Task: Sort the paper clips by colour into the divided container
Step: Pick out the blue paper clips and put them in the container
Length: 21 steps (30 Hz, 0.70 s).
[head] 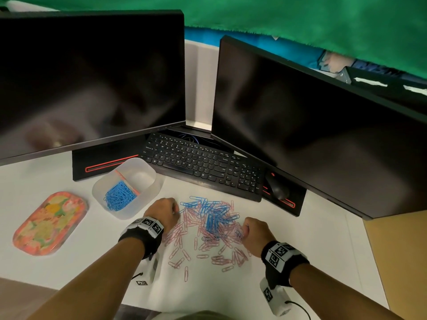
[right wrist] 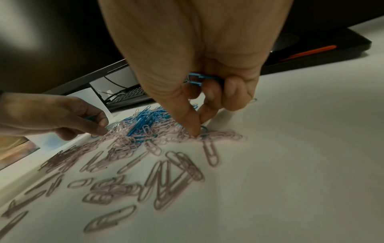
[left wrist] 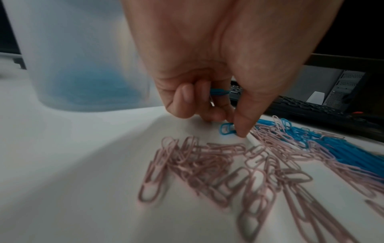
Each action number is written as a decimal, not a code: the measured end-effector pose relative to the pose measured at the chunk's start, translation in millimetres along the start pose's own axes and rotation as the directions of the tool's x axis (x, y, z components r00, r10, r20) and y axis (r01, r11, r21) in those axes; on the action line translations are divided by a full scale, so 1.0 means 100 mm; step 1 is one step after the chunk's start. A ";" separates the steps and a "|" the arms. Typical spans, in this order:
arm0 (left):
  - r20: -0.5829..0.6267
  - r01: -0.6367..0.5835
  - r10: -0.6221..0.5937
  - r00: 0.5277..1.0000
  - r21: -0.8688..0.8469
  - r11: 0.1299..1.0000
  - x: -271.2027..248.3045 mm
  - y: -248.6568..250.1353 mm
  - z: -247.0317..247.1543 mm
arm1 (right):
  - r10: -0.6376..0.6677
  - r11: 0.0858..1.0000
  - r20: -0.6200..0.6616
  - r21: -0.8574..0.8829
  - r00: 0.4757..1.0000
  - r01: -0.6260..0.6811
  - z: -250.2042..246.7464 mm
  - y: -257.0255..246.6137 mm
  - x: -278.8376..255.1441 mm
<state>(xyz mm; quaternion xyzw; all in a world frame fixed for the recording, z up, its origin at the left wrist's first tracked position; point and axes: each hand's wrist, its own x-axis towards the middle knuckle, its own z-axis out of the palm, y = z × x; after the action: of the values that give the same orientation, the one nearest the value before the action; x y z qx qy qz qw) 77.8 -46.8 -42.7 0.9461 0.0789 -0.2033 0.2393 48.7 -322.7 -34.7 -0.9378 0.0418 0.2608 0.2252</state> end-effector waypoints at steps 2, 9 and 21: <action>0.002 0.002 -0.002 1.000 -0.009 1.000 -0.01 0.00 0.00 | 0.001 1.000 0.008 -0.004 1.000 -0.001 -0.01 0.00 -0.01; 0.010 0.010 -0.009 1.000 -0.032 0.999 -0.04 -0.01 0.00 | -0.001 1.000 0.021 0.023 1.000 0.000 0.00 0.02 -0.06; -0.012 0.030 -0.031 0.999 -0.093 0.995 -0.06 0.06 -0.06 | -0.055 0.992 0.004 -0.112 0.998 0.055 -0.04 0.04 -0.12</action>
<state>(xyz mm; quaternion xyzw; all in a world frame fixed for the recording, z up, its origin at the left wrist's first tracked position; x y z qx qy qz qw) 76.3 -49.5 -32.4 0.9341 0.1041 -0.1966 0.2792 39.2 -328.2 -27.1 -0.9497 0.0012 0.2567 0.1791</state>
